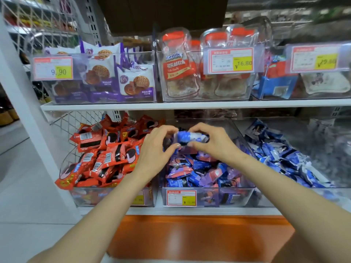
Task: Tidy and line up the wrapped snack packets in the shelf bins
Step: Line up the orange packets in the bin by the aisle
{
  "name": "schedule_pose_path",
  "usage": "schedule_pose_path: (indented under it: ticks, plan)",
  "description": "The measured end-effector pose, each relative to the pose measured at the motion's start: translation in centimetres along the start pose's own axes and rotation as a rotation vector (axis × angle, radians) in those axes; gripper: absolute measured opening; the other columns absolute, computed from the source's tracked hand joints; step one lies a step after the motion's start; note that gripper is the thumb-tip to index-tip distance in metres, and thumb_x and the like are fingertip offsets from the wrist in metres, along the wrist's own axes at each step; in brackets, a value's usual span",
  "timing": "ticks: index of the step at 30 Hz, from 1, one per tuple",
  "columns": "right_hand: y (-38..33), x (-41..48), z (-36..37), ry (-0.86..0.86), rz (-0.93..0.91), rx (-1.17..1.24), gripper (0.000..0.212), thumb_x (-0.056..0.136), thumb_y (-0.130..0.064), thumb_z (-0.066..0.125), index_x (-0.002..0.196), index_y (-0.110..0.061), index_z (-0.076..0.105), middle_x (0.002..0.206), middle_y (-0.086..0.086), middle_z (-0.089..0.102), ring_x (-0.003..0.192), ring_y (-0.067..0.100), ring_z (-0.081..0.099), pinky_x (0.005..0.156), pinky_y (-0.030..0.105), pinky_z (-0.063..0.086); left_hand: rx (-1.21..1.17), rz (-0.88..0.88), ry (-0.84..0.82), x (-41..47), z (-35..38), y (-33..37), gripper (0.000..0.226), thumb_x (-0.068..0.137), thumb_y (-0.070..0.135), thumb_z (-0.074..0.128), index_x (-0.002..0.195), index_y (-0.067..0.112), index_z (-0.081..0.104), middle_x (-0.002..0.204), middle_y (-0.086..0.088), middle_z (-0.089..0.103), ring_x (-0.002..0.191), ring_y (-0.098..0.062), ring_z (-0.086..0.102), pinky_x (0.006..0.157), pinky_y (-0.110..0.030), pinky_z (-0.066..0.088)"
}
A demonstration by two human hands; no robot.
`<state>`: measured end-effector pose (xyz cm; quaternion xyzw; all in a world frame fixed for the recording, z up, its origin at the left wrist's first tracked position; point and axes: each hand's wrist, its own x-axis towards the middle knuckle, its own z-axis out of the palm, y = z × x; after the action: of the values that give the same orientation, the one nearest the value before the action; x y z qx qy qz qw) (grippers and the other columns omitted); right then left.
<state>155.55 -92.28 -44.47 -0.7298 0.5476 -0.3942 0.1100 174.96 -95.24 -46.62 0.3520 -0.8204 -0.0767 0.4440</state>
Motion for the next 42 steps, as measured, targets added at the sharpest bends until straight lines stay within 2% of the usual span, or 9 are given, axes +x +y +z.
schedule_pose_path:
  ticks: [6,8,11,17,21,28,31,35,42]
  plan:
    - [4.5,-2.2,-8.2,0.401,0.423,-0.518,0.041,0.082,-0.027,0.068,0.119,-0.012,0.062,0.108,0.021,0.066,0.105,0.038,0.057,0.086,0.043,0.045,0.096,-0.084,0.002,-1.4,-1.9,-2.0,0.016,0.086,0.008,0.062,0.102,0.013,0.062,0.099,0.004,0.058,0.096,-0.014,0.055,0.081,-0.032,0.045]
    - [7.2,-3.5,-9.4,0.233,0.543,-0.628,0.04,0.084,-0.027,0.066,0.121,-0.011,0.06,0.113,0.024,0.063,0.107,0.04,0.056,0.086,0.042,0.043,0.128,-0.071,-0.011,-1.7,-2.2,-2.1,0.016,0.086,0.005,0.061,0.1,0.012,0.063,0.098,0.003,0.059,0.096,-0.017,0.056,0.08,-0.032,0.046]
    - [9.8,-5.1,-9.8,-0.195,0.663,-0.459,0.034,0.085,-0.029,0.068,0.115,-0.013,0.065,0.115,0.013,0.066,0.105,0.028,0.06,0.085,0.032,0.044,0.158,-0.047,-0.026,-1.9,-2.6,-2.2,0.015,0.085,0.003,0.061,0.098,0.01,0.064,0.099,-0.001,0.06,0.096,-0.019,0.057,0.079,-0.034,0.047]
    - [7.9,-3.7,-10.1,0.17,0.443,-0.435,0.022,0.087,-0.019,0.064,0.106,-0.011,0.07,0.102,0.013,0.071,0.099,0.026,0.065,0.085,0.031,0.045,0.26,-0.232,0.111,-1.1,-4.0,-3.9,0.015,0.086,0.008,0.06,0.1,0.01,0.063,0.103,-0.004,0.061,0.096,-0.021,0.057,0.078,-0.029,0.039]
    - [4.4,-2.0,-5.9,0.051,0.177,-0.294,0.023,0.088,-0.013,0.064,0.11,-0.008,0.068,0.105,0.008,0.07,0.088,0.017,0.062,0.081,0.021,0.039,0.326,-0.319,0.118,-0.4,-5.2,-5.2,0.023,0.085,0.012,0.062,0.109,0.011,0.061,0.111,-0.006,0.061,0.106,-0.025,0.052,0.085,-0.033,0.038]
    - [-0.1,1.5,1.9,-0.143,-0.157,-0.242,0.024,0.088,-0.022,0.064,0.112,-0.019,0.068,0.108,0.003,0.067,0.099,0.02,0.06,0.087,0.031,0.046,0.476,-0.177,-0.553,-0.3,-4.5,-6.1,0.08,0.072,0.048,0.073,0.141,0.034,0.034,0.142,0.007,0.04,0.134,-0.015,0.028,0.109,-0.033,0.013]
    - [-1.1,2.9,4.4,-0.184,-0.189,-0.219,0.027,0.091,-0.025,0.06,0.117,-0.022,0.065,0.112,0.0,0.064,0.101,0.016,0.057,0.084,0.024,0.04,0.613,-0.139,-0.619,-0.8,-4.1,-6.6,0.08,0.075,0.054,0.067,0.143,0.038,0.028,0.137,0.009,0.038,0.131,-0.014,0.027,0.109,-0.034,0.012]
    - [-1.1,4.7,6.6,-0.215,-0.146,-0.157,0.029,0.091,-0.024,0.06,0.119,-0.021,0.063,0.122,-0.001,0.063,0.112,0.018,0.056,0.092,0.034,0.045,0.592,-0.142,-0.589,-1.4,-5.2,-7.5,0.061,0.076,0.055,0.066,0.13,0.04,0.043,0.121,0.009,0.038,0.119,-0.012,0.029,0.1,-0.029,0.013]
    - [-0.6,7.5,8.3,-0.108,-0.046,-0.13,0.028,0.091,-0.024,0.059,0.118,-0.019,0.063,0.121,0.006,0.061,0.111,0.024,0.054,0.09,0.029,0.041,0.56,-0.139,-0.52,-2.3,-6.5,-8.5,0.055,0.077,0.049,0.067,0.127,0.037,0.048,0.125,0.011,0.037,0.121,-0.01,0.029,0.103,-0.027,0.014]
